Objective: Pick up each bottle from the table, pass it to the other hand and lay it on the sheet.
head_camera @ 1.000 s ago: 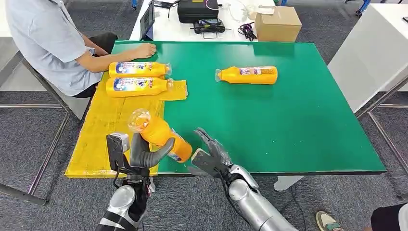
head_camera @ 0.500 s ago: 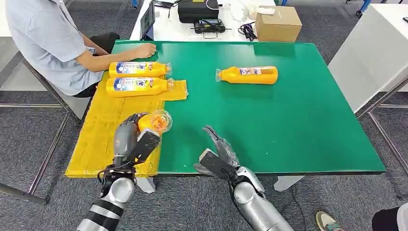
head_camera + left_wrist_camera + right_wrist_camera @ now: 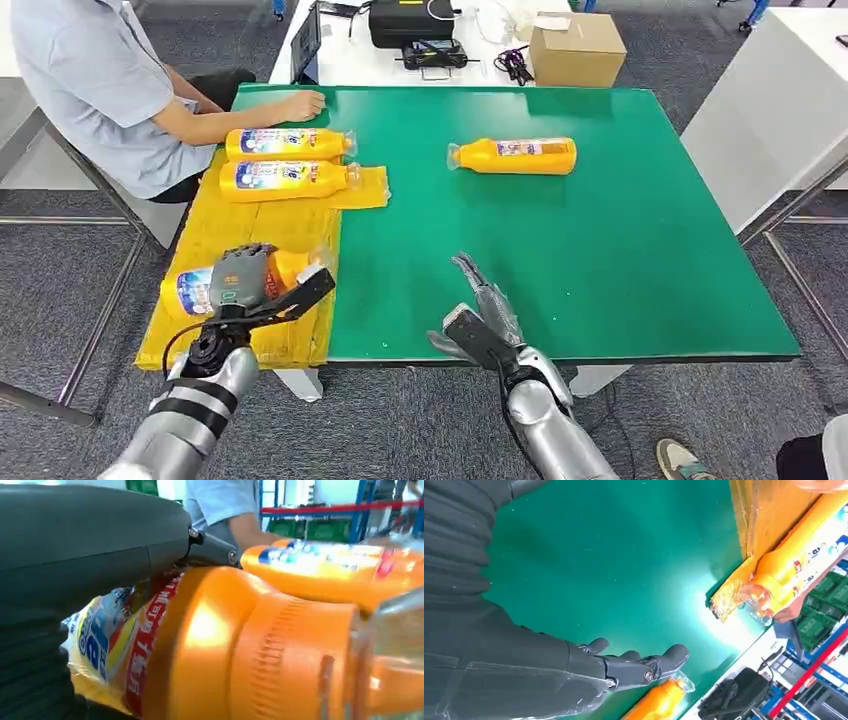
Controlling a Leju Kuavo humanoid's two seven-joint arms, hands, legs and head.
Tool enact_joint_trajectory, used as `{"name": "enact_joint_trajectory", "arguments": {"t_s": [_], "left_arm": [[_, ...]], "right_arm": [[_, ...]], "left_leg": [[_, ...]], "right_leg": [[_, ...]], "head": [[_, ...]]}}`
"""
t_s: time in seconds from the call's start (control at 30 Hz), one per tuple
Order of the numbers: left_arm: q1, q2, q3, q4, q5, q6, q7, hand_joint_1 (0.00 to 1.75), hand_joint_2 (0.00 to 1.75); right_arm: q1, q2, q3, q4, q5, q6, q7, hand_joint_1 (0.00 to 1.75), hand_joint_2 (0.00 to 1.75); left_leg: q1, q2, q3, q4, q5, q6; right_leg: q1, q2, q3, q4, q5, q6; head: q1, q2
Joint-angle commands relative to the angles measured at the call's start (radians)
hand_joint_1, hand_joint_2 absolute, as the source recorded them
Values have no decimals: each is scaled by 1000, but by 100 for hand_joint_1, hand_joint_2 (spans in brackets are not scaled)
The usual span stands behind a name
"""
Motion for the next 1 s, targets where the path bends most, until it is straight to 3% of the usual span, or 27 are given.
{"name": "enact_joint_trajectory", "arguments": {"t_s": [0.03,0.2,0.5,0.53,0.57,0.6,0.63,0.67,0.77,1.0], "left_arm": [[-117,13,-19,242,-14,5,3,175,175],[-117,13,-19,242,-14,5,3,175,175],[-149,-30,-77,424,-50,-110,-35,175,175],[-154,-28,-106,438,-87,-107,-6,115,175],[-157,-36,-100,465,-77,-135,-1,45,175],[-158,-36,-99,470,-73,-141,-7,35,175],[-156,-38,-92,473,-62,-142,-18,12,175],[-154,-43,-82,479,-47,-149,-28,3,175],[-145,-51,-58,475,13,-184,-95,0,175],[-155,-23,-82,501,61,-279,-158,0,175]], "right_arm": [[-25,-11,-31,25,3,10,-5,0,175],[-25,-11,-31,25,3,10,-5,0,175],[-47,5,-28,89,2,19,-17,0,175],[-51,8,-29,97,1,20,-19,0,175],[-57,13,-31,111,-1,20,-22,0,175],[-60,14,-30,115,-1,19,-24,0,175],[-63,17,-31,121,-2,18,-26,0,175],[-65,18,-31,126,-3,17,-28,0,175],[-69,19,-32,136,-6,16,-35,0,175],[-108,27,-21,187,-20,16,-59,0,175]], "left_leg": [[4,1,2,0,0,-5],[2,0,1,0,0,-2],[1,-1,3,-1,1,-2],[3,0,4,-2,1,-4],[2,-1,4,-1,1,-3],[2,-1,4,-1,2,-3],[1,-2,5,-1,1,-1],[2,-1,5,-2,2,-2],[0,-3,7,-2,3,-1],[2,-2,8,-4,5,-3]], "right_leg": [[4,0,3,-1,0,-6],[2,0,1,0,0,-3],[1,0,3,-1,1,-3],[3,1,4,-3,2,-6],[2,0,5,-2,1,-4],[3,0,5,-2,2,-5],[1,-1,6,-1,1,-3],[2,0,6,-2,2,-4],[1,-3,8,-2,1,-2],[3,0,10,-4,4,-5]], "head": [[0,0],[0,0],[0,0],[0,0],[0,0],[0,0],[0,0],[0,0],[0,0],[0,0]]}}
